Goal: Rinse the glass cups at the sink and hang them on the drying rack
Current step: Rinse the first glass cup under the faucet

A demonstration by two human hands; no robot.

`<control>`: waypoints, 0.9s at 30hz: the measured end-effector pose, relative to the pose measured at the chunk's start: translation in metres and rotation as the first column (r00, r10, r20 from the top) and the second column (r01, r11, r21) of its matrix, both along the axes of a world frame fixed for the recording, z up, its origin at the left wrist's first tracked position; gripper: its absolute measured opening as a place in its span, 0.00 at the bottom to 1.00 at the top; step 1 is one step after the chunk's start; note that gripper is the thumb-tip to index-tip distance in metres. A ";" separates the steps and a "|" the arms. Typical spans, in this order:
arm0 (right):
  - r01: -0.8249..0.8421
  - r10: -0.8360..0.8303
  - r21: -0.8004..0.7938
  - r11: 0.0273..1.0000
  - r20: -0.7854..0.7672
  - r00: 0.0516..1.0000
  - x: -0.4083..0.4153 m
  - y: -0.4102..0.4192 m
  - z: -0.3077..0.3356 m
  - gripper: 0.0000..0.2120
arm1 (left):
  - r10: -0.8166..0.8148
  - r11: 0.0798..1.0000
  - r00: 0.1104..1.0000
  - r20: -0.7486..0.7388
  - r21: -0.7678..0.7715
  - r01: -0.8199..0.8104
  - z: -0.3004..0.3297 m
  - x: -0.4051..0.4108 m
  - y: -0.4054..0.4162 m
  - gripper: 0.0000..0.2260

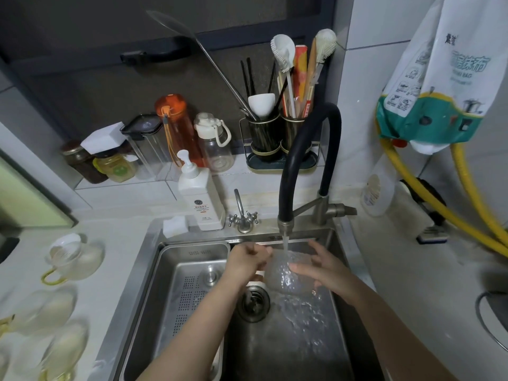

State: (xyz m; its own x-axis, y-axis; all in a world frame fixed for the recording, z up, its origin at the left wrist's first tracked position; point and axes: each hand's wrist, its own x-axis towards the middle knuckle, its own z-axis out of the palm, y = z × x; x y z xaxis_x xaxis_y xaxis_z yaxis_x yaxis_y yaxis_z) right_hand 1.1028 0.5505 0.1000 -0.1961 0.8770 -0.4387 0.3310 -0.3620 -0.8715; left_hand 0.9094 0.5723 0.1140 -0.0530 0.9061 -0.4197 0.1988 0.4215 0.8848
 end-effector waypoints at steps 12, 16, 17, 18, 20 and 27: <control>-0.112 0.087 0.200 0.973 0.131 0.988 0.013 0.009 -0.011 0.51 | -0.172 0.984 0.959 -0.226 -0.002 0.176 -0.016 0.004 -0.001 0.09; -0.055 0.039 0.265 0.963 0.063 0.997 0.032 0.024 -0.003 0.30 | -0.100 0.991 0.992 -0.080 0.076 0.106 -0.016 0.011 -0.005 0.10; 0.007 -0.045 0.355 0.935 0.099 0.994 0.038 0.032 0.000 0.22 | -0.078 0.991 0.994 -0.070 0.105 0.085 -0.017 0.011 -0.007 0.09; 0.064 -0.149 0.437 0.897 0.164 0.975 0.045 0.043 -0.002 0.19 | -0.059 0.989 0.996 -0.064 0.132 0.067 -0.017 0.012 -0.007 0.09; 0.097 -0.254 0.452 0.887 0.301 0.919 0.059 0.068 -0.010 0.23 | -0.045 0.981 0.996 -0.082 0.186 0.060 -0.017 0.010 -0.008 0.09; 0.120 -0.245 0.287 0.950 0.455 0.856 0.062 0.101 -0.022 0.38 | -0.068 0.965 0.988 -0.142 0.243 0.101 -0.016 0.003 -0.017 0.08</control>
State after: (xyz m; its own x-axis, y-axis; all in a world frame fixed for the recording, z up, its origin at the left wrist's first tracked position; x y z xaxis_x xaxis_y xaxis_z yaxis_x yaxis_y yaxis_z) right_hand 1.1645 0.6517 0.0776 0.1580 0.9654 -0.2075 0.6781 -0.2588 -0.6878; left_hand 0.9121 0.5554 0.0979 -0.0114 0.9845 -0.1751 0.3456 0.1682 0.9232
